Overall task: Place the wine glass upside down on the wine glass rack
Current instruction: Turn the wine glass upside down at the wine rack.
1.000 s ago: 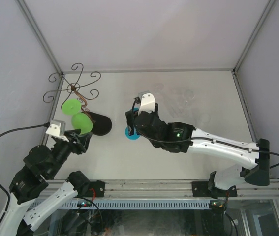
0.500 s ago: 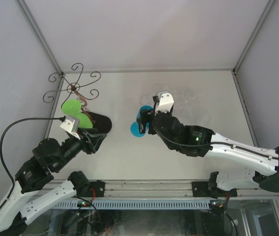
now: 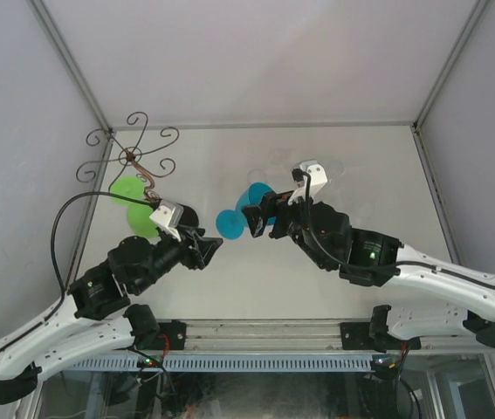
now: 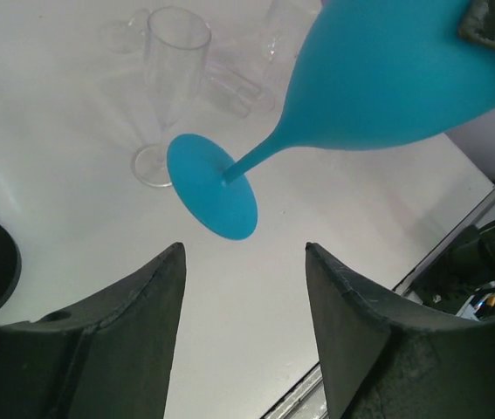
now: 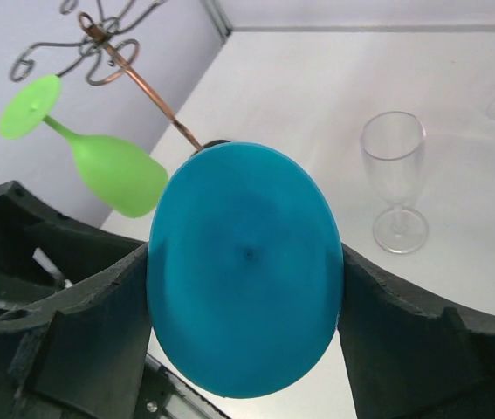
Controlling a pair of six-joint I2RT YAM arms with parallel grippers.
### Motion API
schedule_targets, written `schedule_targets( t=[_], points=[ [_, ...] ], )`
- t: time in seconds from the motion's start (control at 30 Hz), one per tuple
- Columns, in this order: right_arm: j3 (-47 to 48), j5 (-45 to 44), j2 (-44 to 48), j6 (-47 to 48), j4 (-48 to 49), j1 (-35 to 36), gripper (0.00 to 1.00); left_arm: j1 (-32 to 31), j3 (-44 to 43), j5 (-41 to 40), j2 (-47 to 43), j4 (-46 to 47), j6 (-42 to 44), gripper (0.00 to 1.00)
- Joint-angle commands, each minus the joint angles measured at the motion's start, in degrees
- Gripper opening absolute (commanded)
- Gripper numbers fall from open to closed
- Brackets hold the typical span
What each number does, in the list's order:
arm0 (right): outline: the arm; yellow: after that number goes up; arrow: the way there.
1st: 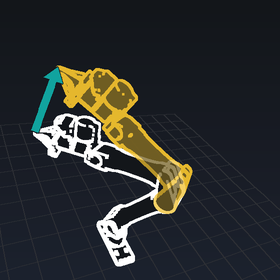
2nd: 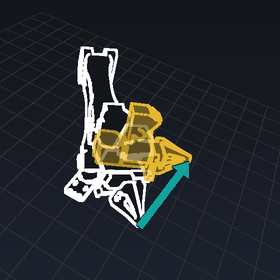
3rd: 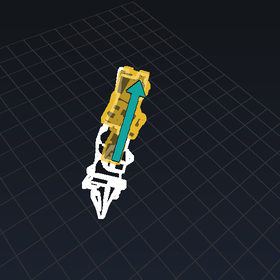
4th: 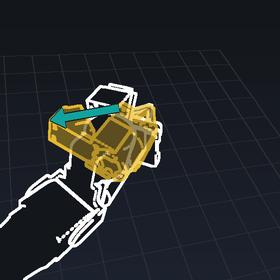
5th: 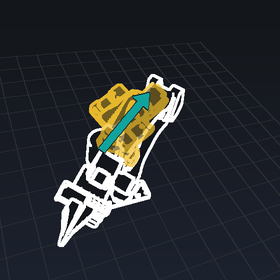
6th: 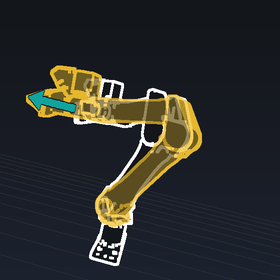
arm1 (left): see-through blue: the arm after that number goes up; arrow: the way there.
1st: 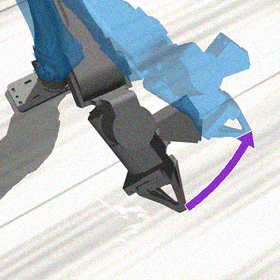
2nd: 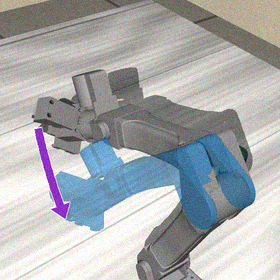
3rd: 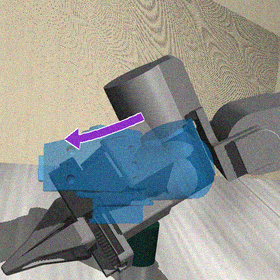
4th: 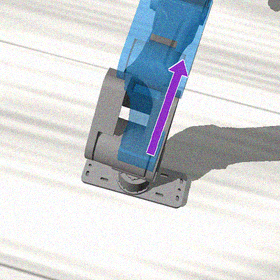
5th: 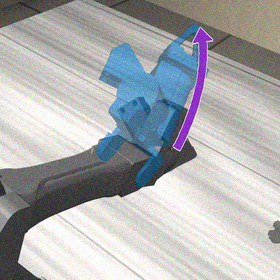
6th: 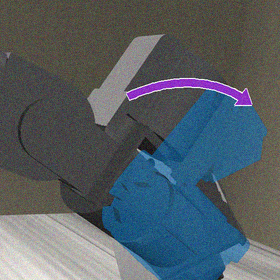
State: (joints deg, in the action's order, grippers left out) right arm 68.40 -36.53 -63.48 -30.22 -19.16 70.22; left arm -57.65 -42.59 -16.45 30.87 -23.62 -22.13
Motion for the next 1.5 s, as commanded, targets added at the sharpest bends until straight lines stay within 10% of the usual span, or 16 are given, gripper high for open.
schedule_targets(
  t=[0.0,0.5,1.07,1.47],
  points=[
    [-2.6,3.6,4.4,1.8,9.7,0.6,0.72,-0.3,1.1,-2.1,-0.2,7.4,-4.5,0.62],
    [-8.9,10.0,11.5,3.0,18.6,0.9,0.71,-0.2,3.1,-5.4,-1.4,9.8,-8.5,0.61],
    [-9.6,12.8,10.9,2.4,19.8,0.9,0.71,-0.2,3.4,-5.7,-3.4,12.8,-8.8,0.02],
    [-10.9,11.0,11.0,3.6,18.7,0.9,0.94,-0.3,3.3,-7.5,-3.0,8.8,-5.7,0.0]
  ],
)
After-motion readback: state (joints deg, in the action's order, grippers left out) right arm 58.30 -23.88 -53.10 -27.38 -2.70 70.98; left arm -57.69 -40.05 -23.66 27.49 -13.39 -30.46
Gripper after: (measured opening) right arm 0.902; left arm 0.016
